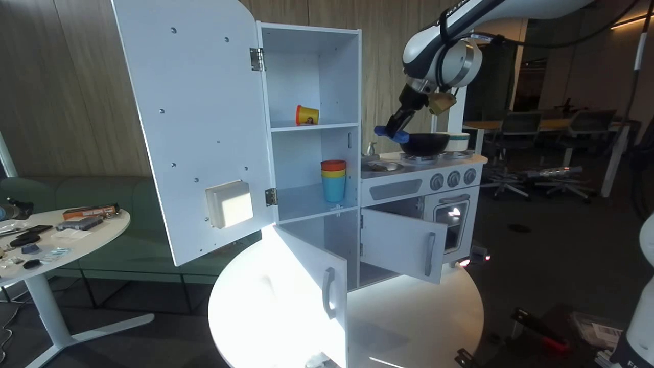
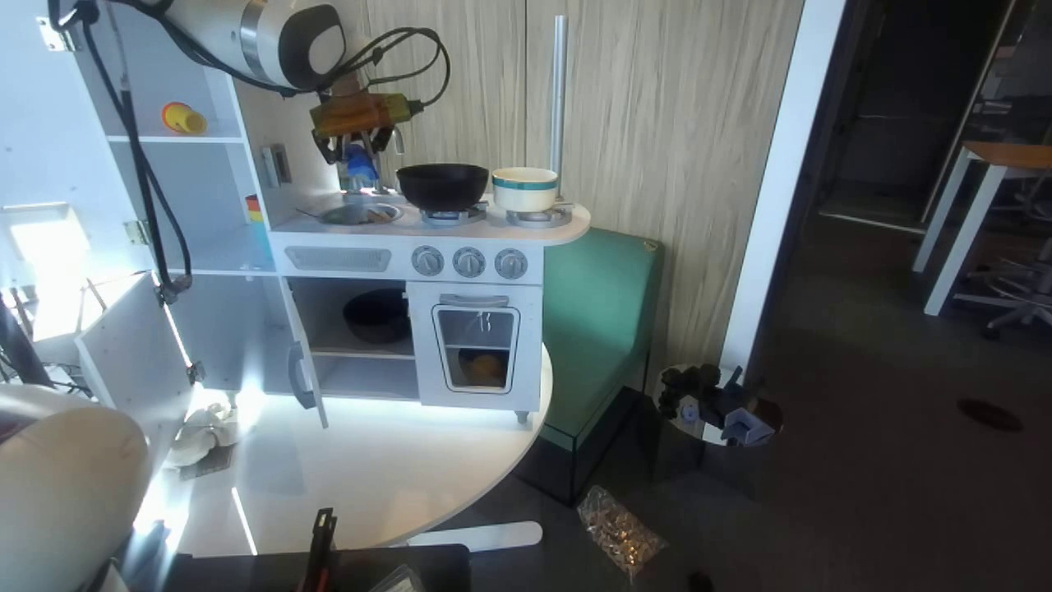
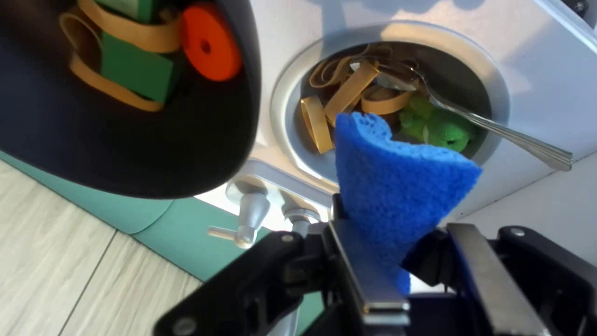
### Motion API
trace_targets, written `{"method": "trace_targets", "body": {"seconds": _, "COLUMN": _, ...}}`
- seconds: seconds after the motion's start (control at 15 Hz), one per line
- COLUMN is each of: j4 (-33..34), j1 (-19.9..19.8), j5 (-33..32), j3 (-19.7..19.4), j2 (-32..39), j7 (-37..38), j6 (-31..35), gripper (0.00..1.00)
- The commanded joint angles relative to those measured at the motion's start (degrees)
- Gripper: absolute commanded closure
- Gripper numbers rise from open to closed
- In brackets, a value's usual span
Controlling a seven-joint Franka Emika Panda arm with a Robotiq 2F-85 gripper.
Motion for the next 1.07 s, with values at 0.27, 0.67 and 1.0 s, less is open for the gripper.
{"method": "trace_targets", "body": {"seconds": 0.27, "j4": -14.3, "j1": 9.5, "j5": 2.0, "j3": -1.9, "j2": -20.0, "j7": 3.7, "j6": -2.2, "gripper": 0.93}}
{"method": "trace_targets", "body": {"seconds": 0.67, "j4": -15.6, "j1": 11.8, "j5": -8.6, "j3": 1.8, "j2": -27.3, "j7": 19.4, "j6": -16.7, "gripper": 0.95}}
{"method": "trace_targets", "body": {"seconds": 1.0, "j4": -13.5, "j1": 20.3, "j5": -5.7, "j3": 1.7, "j2": -25.5, "j7": 14.1, "j6": -19.2, "gripper": 0.95}}
